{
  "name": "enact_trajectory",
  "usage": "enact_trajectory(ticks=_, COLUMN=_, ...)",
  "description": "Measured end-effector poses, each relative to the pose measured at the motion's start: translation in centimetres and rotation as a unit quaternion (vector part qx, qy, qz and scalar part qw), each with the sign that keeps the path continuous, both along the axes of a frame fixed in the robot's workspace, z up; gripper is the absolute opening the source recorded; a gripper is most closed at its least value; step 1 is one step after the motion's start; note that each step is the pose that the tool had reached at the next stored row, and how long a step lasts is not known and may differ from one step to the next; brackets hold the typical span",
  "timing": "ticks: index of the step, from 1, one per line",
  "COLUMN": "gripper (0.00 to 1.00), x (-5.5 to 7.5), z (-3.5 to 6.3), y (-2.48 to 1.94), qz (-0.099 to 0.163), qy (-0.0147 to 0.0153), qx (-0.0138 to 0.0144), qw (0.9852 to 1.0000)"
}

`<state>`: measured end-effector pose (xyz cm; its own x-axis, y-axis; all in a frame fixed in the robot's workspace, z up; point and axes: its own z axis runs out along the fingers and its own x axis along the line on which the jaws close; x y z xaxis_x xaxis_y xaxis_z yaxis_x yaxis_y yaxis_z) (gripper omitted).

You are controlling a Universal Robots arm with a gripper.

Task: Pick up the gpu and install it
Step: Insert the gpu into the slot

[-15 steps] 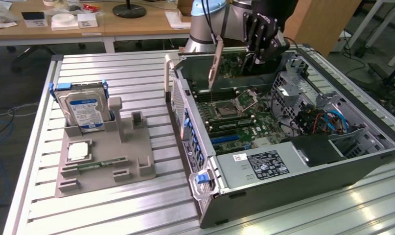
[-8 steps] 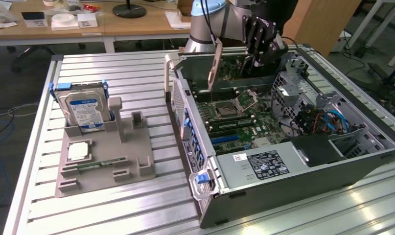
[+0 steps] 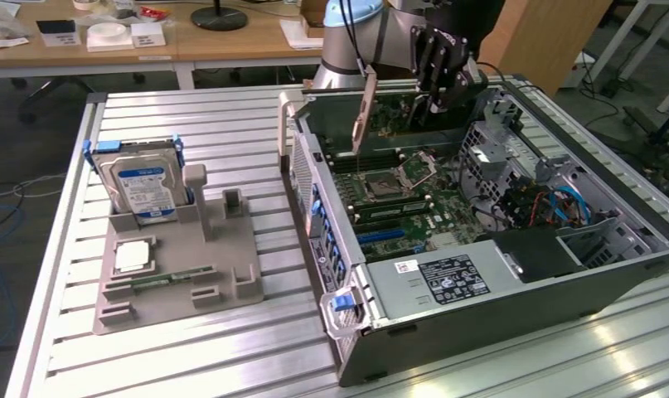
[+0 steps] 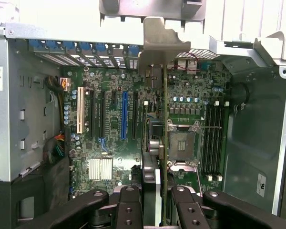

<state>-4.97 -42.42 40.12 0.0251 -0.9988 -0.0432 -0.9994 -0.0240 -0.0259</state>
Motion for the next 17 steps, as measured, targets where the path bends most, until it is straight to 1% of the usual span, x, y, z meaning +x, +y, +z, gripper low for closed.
enact_trajectory(ticks=8, gripper=0.28, x=0.0, z=0.00, y=0.00, qz=0.000, qy=0.0000, qx=0.0000, qw=1.0000)
enact_trajectory(ticks=13, gripper=0.28, x=0.0, z=-0.76, y=0.03, qz=0.000, qy=0.0000, qx=0.0000, qw=1.0000)
enact_trajectory(ticks=17, gripper=0.28, x=0.0, z=-1.43, y=0.03, qz=-0.015, qy=0.0000, qx=-0.0003, qw=0.9999)
